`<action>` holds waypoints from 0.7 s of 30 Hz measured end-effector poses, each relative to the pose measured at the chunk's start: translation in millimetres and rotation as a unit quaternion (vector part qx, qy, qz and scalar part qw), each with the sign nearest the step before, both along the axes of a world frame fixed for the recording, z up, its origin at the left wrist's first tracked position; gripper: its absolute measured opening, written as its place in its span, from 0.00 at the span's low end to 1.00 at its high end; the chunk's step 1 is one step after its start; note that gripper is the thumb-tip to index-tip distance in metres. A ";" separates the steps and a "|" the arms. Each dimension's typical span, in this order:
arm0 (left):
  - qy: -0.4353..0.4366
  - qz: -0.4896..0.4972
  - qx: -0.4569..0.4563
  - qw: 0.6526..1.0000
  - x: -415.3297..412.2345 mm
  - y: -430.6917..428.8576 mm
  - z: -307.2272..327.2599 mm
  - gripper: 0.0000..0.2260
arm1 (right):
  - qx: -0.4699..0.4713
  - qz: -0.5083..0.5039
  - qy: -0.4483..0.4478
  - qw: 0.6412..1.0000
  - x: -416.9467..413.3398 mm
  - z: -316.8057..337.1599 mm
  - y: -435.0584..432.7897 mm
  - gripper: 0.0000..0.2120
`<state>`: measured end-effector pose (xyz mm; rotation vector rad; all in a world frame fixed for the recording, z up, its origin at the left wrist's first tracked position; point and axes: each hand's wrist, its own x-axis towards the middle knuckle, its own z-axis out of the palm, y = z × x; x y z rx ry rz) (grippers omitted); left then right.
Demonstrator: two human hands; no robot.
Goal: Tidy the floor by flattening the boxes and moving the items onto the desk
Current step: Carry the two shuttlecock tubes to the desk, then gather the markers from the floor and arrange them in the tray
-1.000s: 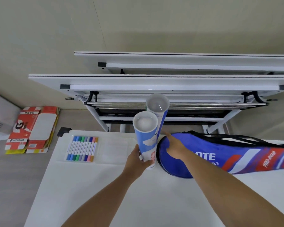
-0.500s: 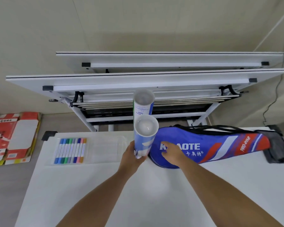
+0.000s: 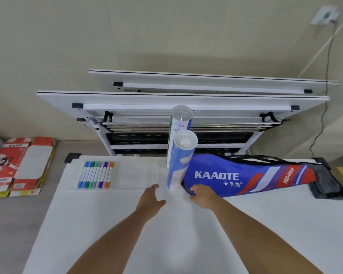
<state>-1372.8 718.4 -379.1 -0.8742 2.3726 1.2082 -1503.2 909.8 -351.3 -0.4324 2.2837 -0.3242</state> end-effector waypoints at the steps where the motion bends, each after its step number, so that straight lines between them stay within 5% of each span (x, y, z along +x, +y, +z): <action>1: -0.013 -0.002 -0.002 1.000 10.5 -2.9 3.0 0.31 | 0.006 0.026 0.000 1.000 5.7 1.5 -3.7 0.20; 5: -0.039 0.026 -0.022 0.999 61.4 -9.5 18.5 0.26 | 0.012 0.144 0.023 0.989 30.9 14.0 -26.9 0.19; 12: -0.055 0.151 -0.031 0.986 199.1 -0.4 45.3 0.09 | -0.027 0.266 0.016 0.963 124.2 29.1 -93.0 0.03; 21: -0.084 0.346 -0.083 0.931 399.9 -9.1 64.8 0.03 | -0.005 0.471 -0.038 0.881 309.1 48.0 -187.3 0.08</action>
